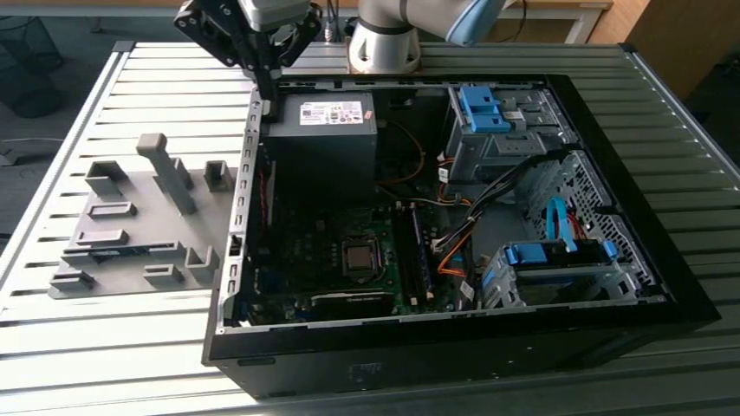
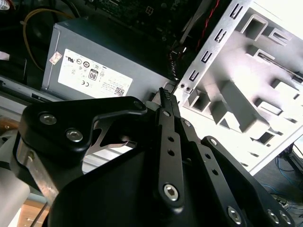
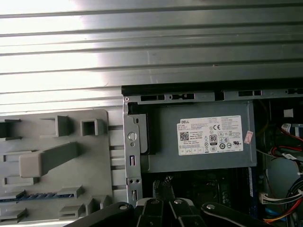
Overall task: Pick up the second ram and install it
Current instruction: 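Reach for the second ram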
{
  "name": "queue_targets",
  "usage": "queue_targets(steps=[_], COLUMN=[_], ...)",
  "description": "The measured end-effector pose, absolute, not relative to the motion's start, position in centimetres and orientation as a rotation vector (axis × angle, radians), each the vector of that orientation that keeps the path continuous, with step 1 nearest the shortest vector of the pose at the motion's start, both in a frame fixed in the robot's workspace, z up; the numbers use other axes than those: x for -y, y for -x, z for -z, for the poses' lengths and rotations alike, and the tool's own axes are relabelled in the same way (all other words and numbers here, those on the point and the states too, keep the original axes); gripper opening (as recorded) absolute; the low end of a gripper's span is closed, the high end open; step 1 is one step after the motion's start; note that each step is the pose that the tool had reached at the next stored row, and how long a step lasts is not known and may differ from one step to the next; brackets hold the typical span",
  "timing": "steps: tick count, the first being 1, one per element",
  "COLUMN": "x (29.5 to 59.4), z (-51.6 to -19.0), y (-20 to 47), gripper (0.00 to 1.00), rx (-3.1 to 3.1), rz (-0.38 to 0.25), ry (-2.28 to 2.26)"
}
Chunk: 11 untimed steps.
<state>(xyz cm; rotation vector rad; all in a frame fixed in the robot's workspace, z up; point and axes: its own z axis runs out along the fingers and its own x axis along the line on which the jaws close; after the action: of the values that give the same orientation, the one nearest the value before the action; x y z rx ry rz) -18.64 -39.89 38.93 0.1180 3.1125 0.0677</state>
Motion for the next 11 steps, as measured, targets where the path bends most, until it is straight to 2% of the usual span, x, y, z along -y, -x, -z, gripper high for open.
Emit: queue_targets(steps=[11], x=[39.89], z=[-38.9], y=[18.85], gripper=[0.11], rx=[-3.113], rz=[-0.068], ry=[-0.118])
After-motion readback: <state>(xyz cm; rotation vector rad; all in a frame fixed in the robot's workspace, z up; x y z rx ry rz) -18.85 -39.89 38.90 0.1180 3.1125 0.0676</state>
